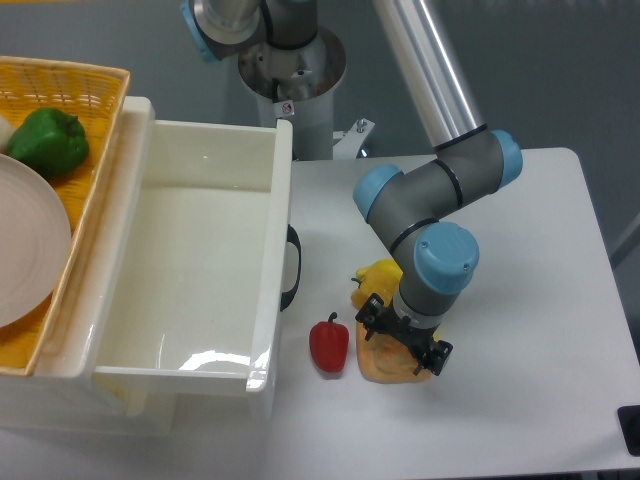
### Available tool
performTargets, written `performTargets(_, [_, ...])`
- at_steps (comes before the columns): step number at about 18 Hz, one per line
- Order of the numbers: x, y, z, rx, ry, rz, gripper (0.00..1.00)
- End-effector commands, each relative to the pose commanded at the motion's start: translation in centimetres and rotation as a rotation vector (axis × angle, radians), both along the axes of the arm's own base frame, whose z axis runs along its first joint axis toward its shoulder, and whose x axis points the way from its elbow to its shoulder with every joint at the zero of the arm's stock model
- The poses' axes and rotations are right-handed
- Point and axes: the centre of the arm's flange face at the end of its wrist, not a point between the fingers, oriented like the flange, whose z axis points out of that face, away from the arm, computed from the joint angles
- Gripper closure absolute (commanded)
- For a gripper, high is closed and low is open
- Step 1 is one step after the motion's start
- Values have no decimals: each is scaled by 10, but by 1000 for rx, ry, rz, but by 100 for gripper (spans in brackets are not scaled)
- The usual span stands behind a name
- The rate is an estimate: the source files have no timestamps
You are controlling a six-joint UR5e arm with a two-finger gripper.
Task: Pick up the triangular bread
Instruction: 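Lower the open gripper onto the bread slice beside the yellow pepper, then close the gripper on the bread slice's edge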
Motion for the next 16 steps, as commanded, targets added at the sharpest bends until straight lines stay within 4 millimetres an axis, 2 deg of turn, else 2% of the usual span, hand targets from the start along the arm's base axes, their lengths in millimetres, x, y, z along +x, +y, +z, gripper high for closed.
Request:
performTargets(6, [-1, -1, -1, -10, 5, 2, 0])
performTargets(8, [-1, -1, -2, -12, 2, 2, 7])
performTargets(11, [-1, -1, -1, -11, 3, 12, 32])
performTargets(13, [-1, -1, -2, -13, 0, 17, 36])
performTargets(15, [0, -1, -2, -12, -1, 20, 44])
performTargets(16, [0, -1, -2, -12, -2, 29, 58])
